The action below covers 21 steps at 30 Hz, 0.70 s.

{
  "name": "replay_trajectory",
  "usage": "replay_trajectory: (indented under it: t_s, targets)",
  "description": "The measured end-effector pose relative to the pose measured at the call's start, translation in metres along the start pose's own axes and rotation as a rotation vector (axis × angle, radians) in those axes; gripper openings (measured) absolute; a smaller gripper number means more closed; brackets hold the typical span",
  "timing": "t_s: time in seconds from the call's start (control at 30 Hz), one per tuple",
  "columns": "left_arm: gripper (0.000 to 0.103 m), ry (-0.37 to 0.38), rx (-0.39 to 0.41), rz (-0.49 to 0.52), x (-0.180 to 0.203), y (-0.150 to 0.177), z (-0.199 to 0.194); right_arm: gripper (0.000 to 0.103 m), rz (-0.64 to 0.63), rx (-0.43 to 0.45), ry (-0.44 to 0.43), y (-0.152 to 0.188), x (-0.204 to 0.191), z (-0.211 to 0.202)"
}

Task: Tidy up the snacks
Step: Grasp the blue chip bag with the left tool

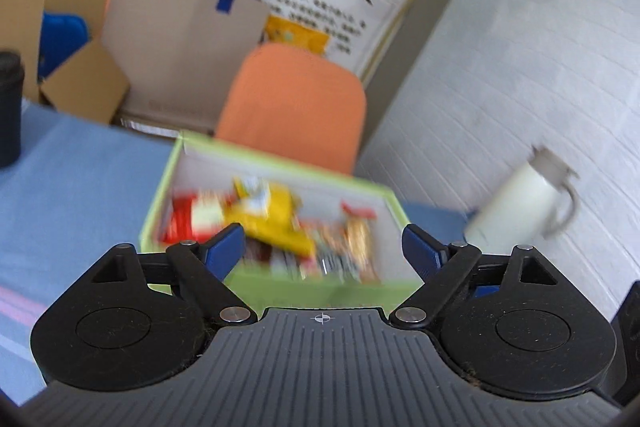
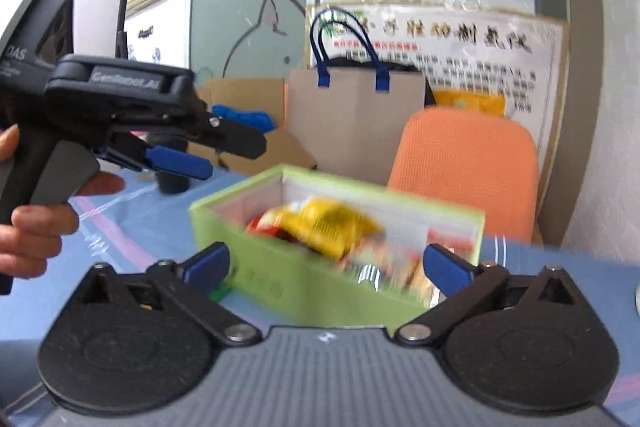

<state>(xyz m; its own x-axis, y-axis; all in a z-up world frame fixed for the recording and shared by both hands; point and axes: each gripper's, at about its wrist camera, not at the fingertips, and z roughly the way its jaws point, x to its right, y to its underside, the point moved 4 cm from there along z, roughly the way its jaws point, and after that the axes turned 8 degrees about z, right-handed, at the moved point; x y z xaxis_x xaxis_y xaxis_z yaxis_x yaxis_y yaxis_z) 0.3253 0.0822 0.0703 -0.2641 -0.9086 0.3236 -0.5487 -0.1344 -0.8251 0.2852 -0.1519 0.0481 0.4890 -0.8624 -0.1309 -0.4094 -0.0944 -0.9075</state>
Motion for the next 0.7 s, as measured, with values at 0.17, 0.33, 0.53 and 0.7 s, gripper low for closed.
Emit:
replay_trajectory:
  t_s: [0.17,0.33,0.53,0.7]
  targets:
    - [0.073,0.035,-0.131,0.034,0.017,0.051,-0.010,0.103,0.091,-0.077,-0.084,0.047,-0.017,-0.034]
    - [0.067,0.090,-0.233,0.005,0.019,0.076,0.002,0.103,0.081,-0.135,-0.182,0.075,-0.055,-0.038]
    - [0.048,0.103,-0.308,-0.056,0.009,0.090,0.013,0.102,0.091,-0.195,-0.141,0.086,-0.066,-0.012]
    - [0.048,0.111,-0.321,-0.041,0.008,0.089,0.021,0.101,0.116,-0.199,-0.102,0.088,-0.063,-0.001]
